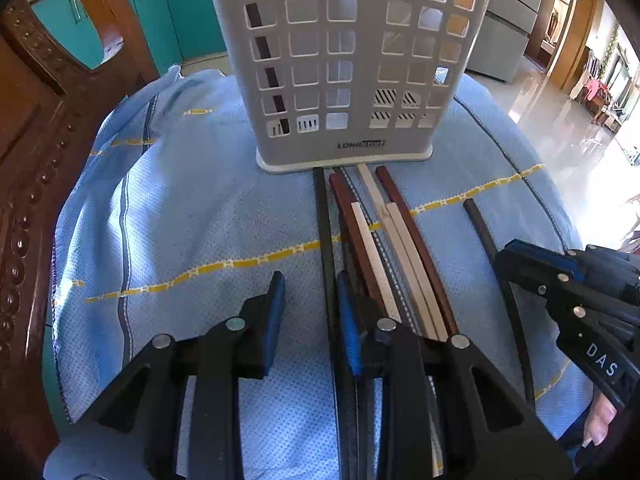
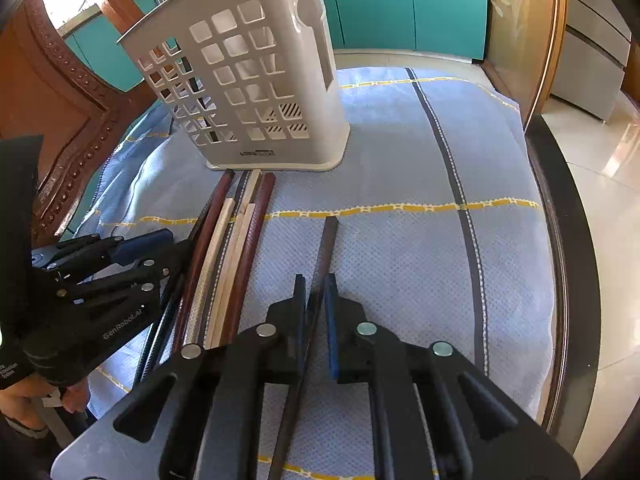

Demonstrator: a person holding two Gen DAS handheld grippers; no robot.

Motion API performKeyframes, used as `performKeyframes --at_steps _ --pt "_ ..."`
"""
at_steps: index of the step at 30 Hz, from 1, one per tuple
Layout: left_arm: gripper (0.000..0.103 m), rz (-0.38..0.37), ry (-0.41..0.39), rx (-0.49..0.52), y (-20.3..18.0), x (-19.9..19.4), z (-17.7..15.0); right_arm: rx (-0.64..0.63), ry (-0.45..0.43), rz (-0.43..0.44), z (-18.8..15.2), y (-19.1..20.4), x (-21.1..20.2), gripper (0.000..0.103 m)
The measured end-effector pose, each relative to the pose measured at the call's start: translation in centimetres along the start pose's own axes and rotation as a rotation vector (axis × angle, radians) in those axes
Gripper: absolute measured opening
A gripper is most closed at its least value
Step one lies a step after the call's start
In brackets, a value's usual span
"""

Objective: Organize utensils
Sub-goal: 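Grasp another black chopstick with the left tool while the right tool grasps a dark brown one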

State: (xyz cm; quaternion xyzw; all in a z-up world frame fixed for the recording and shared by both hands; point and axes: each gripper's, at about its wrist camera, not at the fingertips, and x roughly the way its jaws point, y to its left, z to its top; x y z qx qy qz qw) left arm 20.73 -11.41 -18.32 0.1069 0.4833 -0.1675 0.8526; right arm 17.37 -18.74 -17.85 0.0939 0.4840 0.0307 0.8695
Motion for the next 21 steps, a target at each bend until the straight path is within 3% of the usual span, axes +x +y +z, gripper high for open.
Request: performKeyframes --at_steps 2,5,16,19,21 --pt "0.029 -0.002 -0.002 -0.002 0.2 0.1 -0.2 -0.003 0.002 -0.008 -0.1 0.1 0.1 0.011" --pt "0.008 -0.006 -0.002 -0.002 0.5 0.2 -0.2 -0.006 0.006 -0.016 -0.2 0.1 0.1 0.014" --pt "0.007 -0.047 -0.084 -0.087 2.8 -3.7 -1.8 -0.002 -0.003 -0.028 -0.3 0.0 0.0 0.015" --pt "0.007 -0.05 -0.074 -0.079 2.7 -3.7 -2.1 -0.009 0.004 -0.035 -0.3 0.2 0.2 0.018" --pt "0.007 -0.05 -0.063 -0.076 2.7 -3.6 -2.2 -0.022 0.008 -0.04 -0.3 0.5 0.3 0.026"
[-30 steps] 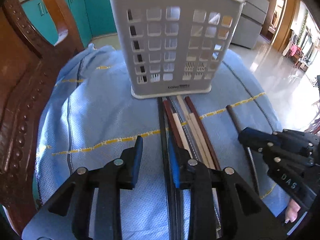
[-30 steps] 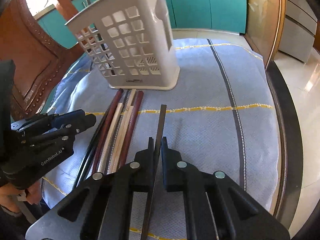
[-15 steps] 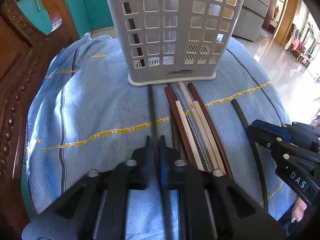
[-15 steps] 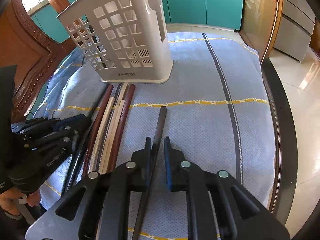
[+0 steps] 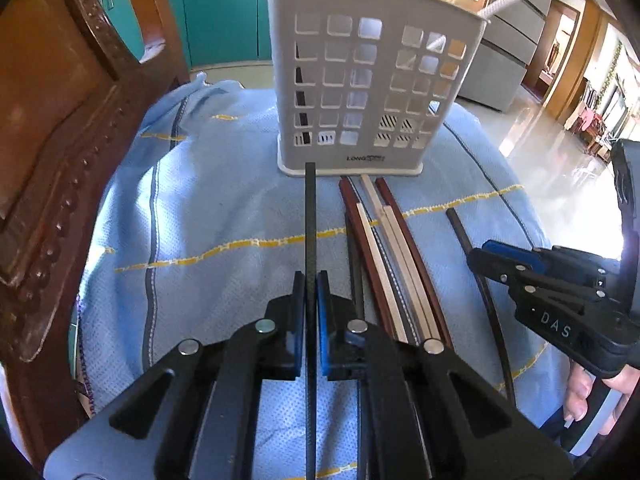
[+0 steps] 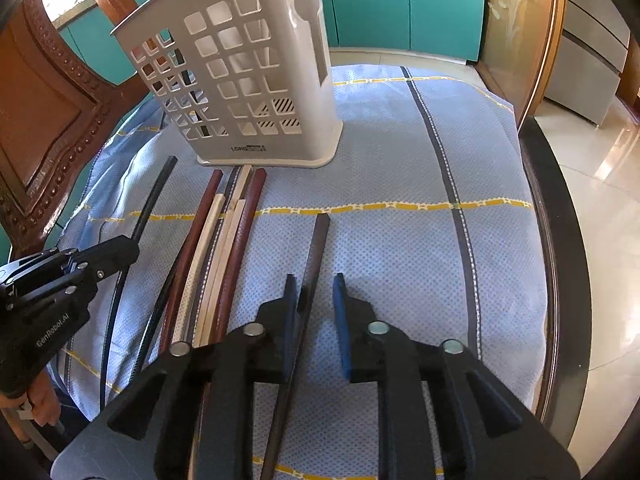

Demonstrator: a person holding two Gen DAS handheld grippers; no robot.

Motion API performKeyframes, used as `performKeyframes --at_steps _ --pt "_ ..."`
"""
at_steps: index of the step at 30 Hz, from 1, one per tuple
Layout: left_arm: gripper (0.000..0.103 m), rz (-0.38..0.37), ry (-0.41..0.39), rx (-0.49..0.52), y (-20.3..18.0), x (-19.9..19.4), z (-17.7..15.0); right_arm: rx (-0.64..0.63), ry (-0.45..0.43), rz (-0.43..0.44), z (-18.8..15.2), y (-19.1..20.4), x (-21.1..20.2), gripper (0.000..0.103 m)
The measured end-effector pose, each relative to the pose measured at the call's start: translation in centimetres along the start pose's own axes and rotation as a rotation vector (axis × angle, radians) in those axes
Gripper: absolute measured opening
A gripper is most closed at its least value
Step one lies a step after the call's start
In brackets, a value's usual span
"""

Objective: Organize utensils
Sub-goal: 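Grasp another black chopstick with the left tool while the right tool grasps a dark brown one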

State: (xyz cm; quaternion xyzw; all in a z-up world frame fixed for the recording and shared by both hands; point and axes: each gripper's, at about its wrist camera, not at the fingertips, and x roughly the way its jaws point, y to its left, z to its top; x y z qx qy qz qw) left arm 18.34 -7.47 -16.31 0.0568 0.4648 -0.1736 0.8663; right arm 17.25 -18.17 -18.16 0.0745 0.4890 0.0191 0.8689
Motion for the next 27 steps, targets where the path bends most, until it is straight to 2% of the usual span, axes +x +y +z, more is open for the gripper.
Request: performKeyframes --at_steps 7,8,9,10,11,22,25,27 --pt "0.007 0.004 0.0 -0.009 0.0 0.3 0.1 -0.051 0.001 0.002 -0.2 0.8 0.1 0.028" --pt "0.007 0.006 0.002 -0.011 0.1 0.3 0.1 -0.058 0.001 0.008 -0.3 0.9 0.0 0.025" --pt "0.007 0.008 0.003 -0.013 0.2 0.4 0.1 -0.064 -0.002 0.021 -0.3 1.1 0.0 0.013" --pt "0.007 0.01 0.004 -0.017 0.3 0.4 0.2 -0.067 -0.005 0.036 -0.3 1.1 -0.1 0.008" --pt "0.009 0.012 0.004 -0.021 0.4 0.4 0.2 -0.065 -0.009 0.044 -0.3 1.1 -0.2 0.008" --pt "0.018 0.004 0.008 -0.074 1.5 0.7 0.8 0.012 -0.06 0.046 0.4 -0.2 -1.2 0.008" --pt "0.021 0.005 0.026 -0.07 1.7 1.6 2.0 0.021 -0.057 0.043 0.4 -0.4 -1.2 0.011" --pt "0.023 0.005 0.047 -0.057 1.9 2.7 3.3 0.015 -0.058 0.042 0.4 -0.3 -1.1 0.018"
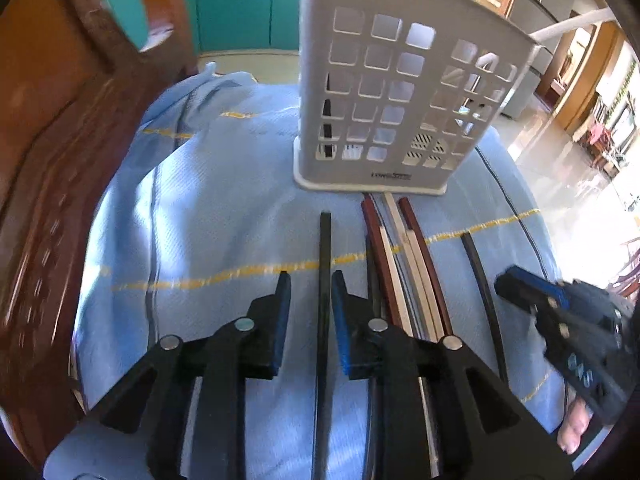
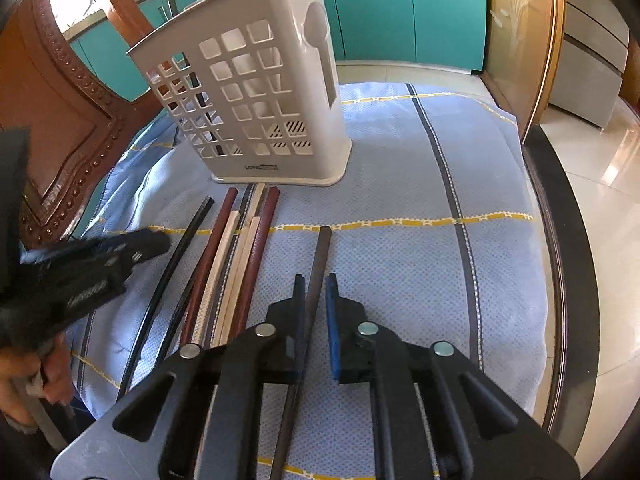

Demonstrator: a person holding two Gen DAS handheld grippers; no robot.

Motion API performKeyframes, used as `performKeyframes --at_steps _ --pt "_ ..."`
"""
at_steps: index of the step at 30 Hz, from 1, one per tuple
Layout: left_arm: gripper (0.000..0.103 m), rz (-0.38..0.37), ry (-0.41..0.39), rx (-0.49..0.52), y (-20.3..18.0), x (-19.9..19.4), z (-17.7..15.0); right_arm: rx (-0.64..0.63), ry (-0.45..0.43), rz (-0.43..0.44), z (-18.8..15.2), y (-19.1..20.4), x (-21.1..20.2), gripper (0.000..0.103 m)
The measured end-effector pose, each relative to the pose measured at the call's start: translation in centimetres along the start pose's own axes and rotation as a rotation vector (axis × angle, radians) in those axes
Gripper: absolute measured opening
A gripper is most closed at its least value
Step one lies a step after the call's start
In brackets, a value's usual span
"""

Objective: Organize utensils
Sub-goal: 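Grasp another black chopstick with the left tool while the right tool grasps a dark brown one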

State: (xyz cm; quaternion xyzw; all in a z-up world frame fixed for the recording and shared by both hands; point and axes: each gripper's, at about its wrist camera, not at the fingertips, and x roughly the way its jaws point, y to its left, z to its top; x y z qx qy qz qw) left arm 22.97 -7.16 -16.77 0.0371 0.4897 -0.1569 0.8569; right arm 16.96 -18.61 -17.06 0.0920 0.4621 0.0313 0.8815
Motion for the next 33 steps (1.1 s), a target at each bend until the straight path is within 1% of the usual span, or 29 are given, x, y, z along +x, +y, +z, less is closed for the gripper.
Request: performKeyframes --at_steps 3,4,6,8,10,14,19,27,33 --pt "0.023 0.042 0.022 0.012 0.1 1.1 0.7 -0.018 0.008 -0.008 -0.2 0.5 0.2 0.027" --pt "0.023 0.048 0.034 0.021 0.0 1.5 0.8 -0.025 0.011 -0.011 -0.3 0.6 0.2 0.028" --pt "0.025 0.041 0.032 0.033 -0.2 1.6 1.0 -0.036 0.013 -0.025 -0.4 0.8 0.3 0.031" --pt "0.027 0.036 0.034 0.049 -0.6 1.7 1.1 -0.054 0.013 -0.06 -0.5 1.1 0.4 0.033" --pt "0.029 0.035 0.038 0.055 -0.7 1.8 1.0 -0.059 0.023 -0.07 -0.6 1.2 0.7 0.033" --pt "0.029 0.035 0.051 0.064 -0.7 2.1 0.9 -0.069 0.033 -0.086 -0.7 1.5 1.1 0.033" --pt "0.029 0.065 0.043 0.089 -1.8 2.1 0.0 -0.091 0.047 -0.114 -0.9 2.0 1.8 0.033" --pt "0.029 0.093 0.031 0.113 -3.2 2.1 -0.5 -0.139 0.031 -0.158 -1.1 2.9 2.2 0.033" --pt "0.031 0.103 0.028 0.12 -3.5 1.9 -0.6 -0.139 0.023 -0.159 -0.8 3.1 2.5 0.033"
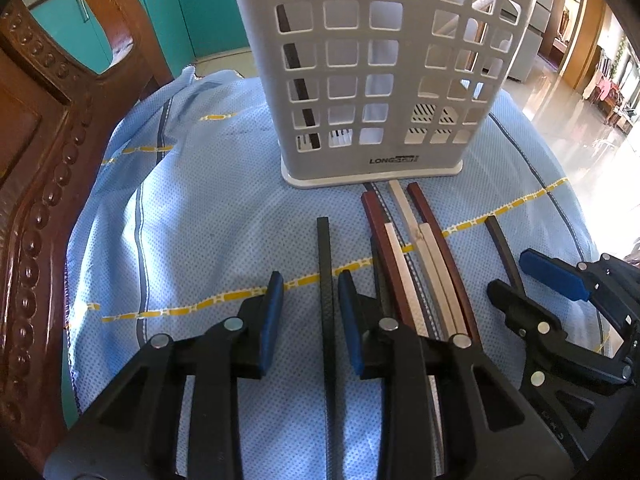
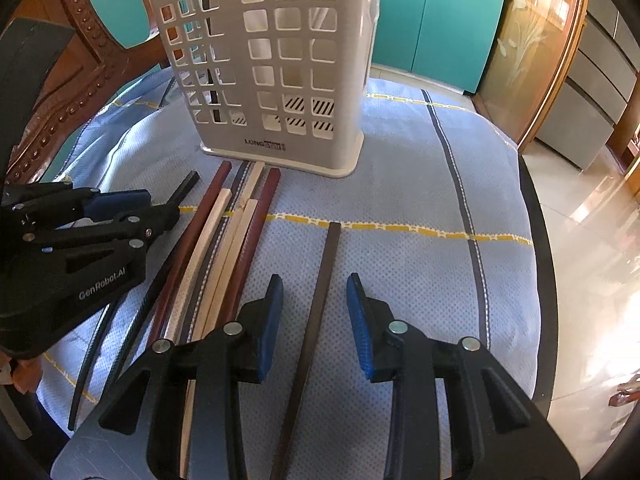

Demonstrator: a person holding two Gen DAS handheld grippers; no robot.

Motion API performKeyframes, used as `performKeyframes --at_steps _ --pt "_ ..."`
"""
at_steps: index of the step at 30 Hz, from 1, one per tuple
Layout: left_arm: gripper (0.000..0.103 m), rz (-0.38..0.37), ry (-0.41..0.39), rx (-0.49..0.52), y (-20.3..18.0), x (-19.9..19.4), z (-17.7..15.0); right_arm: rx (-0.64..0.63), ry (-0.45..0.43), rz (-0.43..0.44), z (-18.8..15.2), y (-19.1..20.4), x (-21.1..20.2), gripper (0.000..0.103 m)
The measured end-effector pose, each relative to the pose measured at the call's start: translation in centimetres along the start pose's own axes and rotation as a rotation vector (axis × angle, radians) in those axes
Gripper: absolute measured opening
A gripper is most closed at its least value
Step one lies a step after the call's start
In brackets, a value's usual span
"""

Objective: Organize utensils
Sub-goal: 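Grasp another black chopstick with the left tool while the right tool grasps a dark brown one, then raise both held chopsticks over the caddy and release them inside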

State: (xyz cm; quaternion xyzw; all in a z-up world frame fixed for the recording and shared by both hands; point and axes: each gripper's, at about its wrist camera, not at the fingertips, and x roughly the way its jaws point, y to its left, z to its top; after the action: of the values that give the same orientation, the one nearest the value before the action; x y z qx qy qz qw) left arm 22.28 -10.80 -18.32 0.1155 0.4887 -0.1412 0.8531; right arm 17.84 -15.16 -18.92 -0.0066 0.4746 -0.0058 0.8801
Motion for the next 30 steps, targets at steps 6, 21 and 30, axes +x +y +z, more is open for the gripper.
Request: performKeyframes --at_steps 6,21,30 --pt "0.032 0.005 -0.004 0.002 -0.5 -0.2 -0.1 0.028 -0.002 0.032 0.2 -0.4 0.0 0.013" --pt "0.007 -0.043 -0.261 -0.053 0.2 -7.7 -1.1 0.132 -0.299 0.21 0.9 -3.7 -7.8 0.007" --pt "0.007 -0.061 -0.55 -0.075 2.1 -20.3 -2.3 0.131 -0.558 0.311 0.2 -5.2 -18.8 0.007"
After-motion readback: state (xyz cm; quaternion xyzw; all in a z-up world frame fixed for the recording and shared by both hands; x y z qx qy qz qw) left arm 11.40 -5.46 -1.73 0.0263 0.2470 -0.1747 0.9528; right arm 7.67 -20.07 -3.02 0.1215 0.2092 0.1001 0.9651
